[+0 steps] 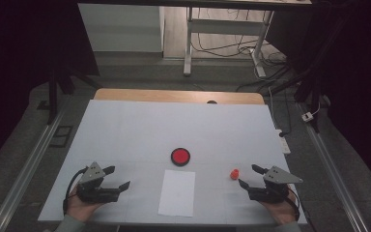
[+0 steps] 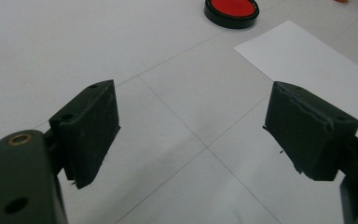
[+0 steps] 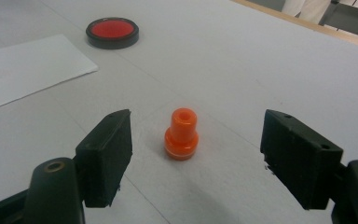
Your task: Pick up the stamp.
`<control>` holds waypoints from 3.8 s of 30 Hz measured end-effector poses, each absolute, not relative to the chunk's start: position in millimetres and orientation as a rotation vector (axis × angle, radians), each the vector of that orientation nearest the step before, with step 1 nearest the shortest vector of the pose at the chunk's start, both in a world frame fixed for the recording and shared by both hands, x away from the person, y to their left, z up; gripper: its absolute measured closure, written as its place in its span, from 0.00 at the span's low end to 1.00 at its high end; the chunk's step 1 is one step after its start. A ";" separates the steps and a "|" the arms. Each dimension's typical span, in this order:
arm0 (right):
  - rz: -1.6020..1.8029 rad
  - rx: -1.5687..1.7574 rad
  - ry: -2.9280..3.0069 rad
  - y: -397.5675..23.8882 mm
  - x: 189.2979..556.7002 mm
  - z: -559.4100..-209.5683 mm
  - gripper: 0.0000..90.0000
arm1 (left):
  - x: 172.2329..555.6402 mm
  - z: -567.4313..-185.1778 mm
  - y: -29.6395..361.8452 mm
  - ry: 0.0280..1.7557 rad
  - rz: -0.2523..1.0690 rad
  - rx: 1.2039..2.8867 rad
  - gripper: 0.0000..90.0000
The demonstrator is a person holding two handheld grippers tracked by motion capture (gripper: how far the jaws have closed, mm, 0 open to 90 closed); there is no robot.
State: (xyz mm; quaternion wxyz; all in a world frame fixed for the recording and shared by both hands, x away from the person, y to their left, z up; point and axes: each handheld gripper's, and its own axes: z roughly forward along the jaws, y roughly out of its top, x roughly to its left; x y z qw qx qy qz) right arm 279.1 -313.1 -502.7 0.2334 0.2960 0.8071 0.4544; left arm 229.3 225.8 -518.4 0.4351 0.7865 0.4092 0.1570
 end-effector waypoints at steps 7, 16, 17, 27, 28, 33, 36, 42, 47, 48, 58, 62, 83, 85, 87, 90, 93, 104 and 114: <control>1.254 0.823 2.224 -314.2 280.1 -504.0 0.29 | 230.6 -519.2 224.9 1.011 0.379 1.967 0.20; 1.255 0.835 2.231 -314.3 278.3 -504.3 0.30 | 232.3 -518.7 223.1 1.004 0.377 1.971 0.20; 1.254 0.836 2.229 -314.8 277.8 -504.0 0.30 | 233.5 -518.4 222.8 1.005 0.377 1.971 0.20; 1.262 0.839 2.235 -314.7 277.6 -503.1 0.31 | 233.2 -518.3 223.6 1.009 0.378 1.971 0.20; 1.266 0.840 2.234 -314.2 277.8 -503.1 0.31 | 232.9 -518.3 223.6 1.013 0.379 1.968 0.20; 1.275 0.839 2.230 -312.6 278.2 -500.2 0.31 | 232.3 -518.2 224.6 1.014 0.380 1.967 0.20; 1.277 0.836 2.232 -311.3 278.8 -497.5 0.32 | 232.3 -518.5 224.5 1.016 0.380 1.967 0.20; 1.278 0.828 2.234 -305.9 278.4 -488.8 0.32 | 231.9 -518.1 223.3 1.014 0.386 1.971 0.20; 1.268 0.839 2.235 -297.7 282.1 -471.3 0.33 | 231.7 -518.8 224.7 1.017 0.382 1.969 0.20; 1.263 0.838 2.238 -295.8 283.4 -469.3 0.33 | 231.7 -518.8 224.7 1.017 0.382 1.969 0.20; 1.230 0.840 2.284 -267.6 298.0 -455.8 0.33 | 232.6 -520.5 223.2 1.019 0.376 1.980 0.20; 1.209 0.823 2.309 -260.9 296.6 -462.5 0.34 | 231.6 -520.2 223.5 1.018 0.379 1.978 0.21; 1.061 0.909 2.339 -272.0 304.7 -499.3 0.43 | 233.4 -522.4 221.9 1.025 0.379 1.986 0.21; 1.063 0.914 2.335 -272.4 304.7 -500.8 0.45 | 233.4 -522.4 221.9 1.025 0.379 1.986 0.21; 1.066 0.925 2.347 -274.0 304.9 -503.6 0.48 | 233.4 -522.7 221.8 1.024 0.378 1.988 0.21; 1.075 0.925 2.347 -274.6 305.2 -506.1 0.54 | 233.9 -523.5 221.7 1.025 0.377 1.992 0.21; 1.061 0.932 2.345 -274.6 305.4 -508.2 0.56 | 234.9 -523.9 220.9 1.028 0.375 1.994 0.21; 1.055 0.943 2.325 -276.2 306.1 -512.2 0.74 | 235.2 -524.2 220.3 1.023 0.371 2.001 0.21; 1.079 0.931 2.313 -277.1 304.9 -511.9 0.80 | 235.0 -524.4 220.9 1.025 0.373 2.001 0.21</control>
